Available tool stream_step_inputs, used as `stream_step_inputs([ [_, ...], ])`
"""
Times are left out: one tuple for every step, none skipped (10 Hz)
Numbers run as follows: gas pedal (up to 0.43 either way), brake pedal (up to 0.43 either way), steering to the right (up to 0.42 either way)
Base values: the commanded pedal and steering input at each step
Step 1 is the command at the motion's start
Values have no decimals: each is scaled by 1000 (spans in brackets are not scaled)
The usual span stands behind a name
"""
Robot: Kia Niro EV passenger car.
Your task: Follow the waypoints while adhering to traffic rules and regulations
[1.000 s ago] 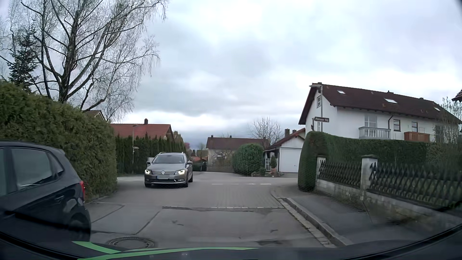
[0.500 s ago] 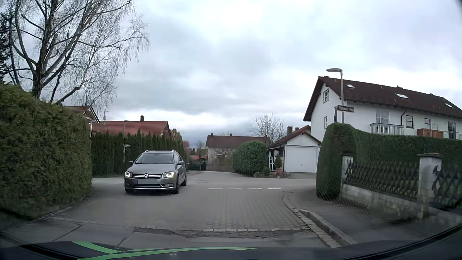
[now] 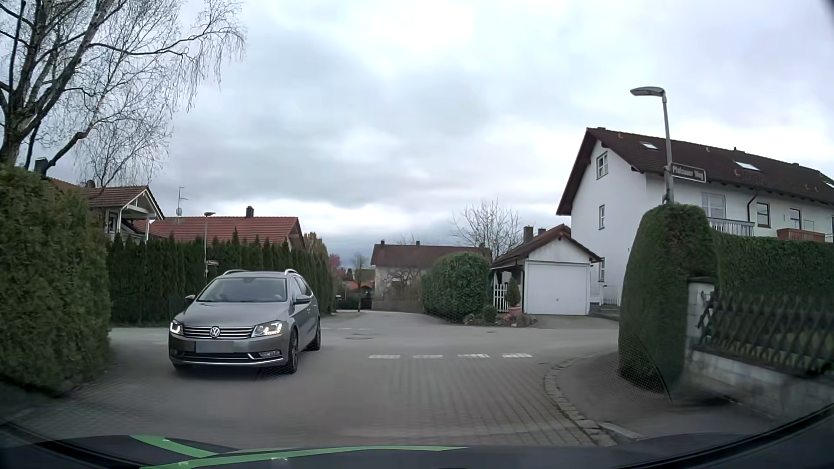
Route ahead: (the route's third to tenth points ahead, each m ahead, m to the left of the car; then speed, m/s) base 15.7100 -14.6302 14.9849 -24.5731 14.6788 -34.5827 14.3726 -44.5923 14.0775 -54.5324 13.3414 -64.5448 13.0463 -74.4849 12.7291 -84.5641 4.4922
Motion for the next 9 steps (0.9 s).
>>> stream_step_inputs([
  [0,0,4],
  [0,0,4],
  [0,0,4],
  [0,24,6],
  [0,85,16],
  [0,91,31],
  [0,104,43],
  [0,104,45],
  [0,104,46],
])
